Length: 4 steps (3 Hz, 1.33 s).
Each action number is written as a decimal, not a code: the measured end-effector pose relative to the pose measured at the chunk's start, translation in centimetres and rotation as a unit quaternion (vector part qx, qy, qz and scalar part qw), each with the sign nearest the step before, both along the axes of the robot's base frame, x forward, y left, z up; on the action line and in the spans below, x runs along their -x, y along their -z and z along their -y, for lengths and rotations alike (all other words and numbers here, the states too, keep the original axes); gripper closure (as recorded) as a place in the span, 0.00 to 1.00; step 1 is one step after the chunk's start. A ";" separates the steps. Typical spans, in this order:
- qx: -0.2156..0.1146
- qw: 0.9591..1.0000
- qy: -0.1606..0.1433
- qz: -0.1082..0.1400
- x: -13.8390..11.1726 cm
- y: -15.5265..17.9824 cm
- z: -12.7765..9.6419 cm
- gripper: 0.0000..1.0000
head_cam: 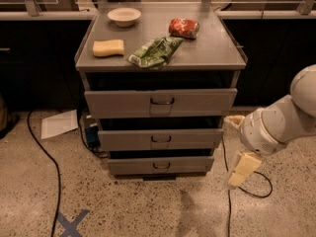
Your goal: Open bottom drawer
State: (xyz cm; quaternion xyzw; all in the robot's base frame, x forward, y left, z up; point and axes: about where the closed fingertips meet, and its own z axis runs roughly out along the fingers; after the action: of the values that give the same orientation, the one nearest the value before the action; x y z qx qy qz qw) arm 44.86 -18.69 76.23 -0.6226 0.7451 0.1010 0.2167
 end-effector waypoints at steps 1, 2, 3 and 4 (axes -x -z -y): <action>-0.009 1.000 -0.021 0.003 -1.1 4.9 -1.1 0.00; 0.013 1.000 -0.016 0.015 -2.6 10.5 -1.0 0.00; 0.041 0.999 -0.005 0.025 -4.9 15.4 0.4 0.00; 0.055 0.998 0.018 0.021 -7.1 18.5 2.0 0.00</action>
Offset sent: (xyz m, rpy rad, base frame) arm 0.0558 0.0000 -0.1782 -0.1141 -0.1069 -0.0149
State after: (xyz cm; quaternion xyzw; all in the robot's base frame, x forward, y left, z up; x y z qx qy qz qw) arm 51.92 -20.65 57.75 -0.6222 0.7557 0.0432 0.1996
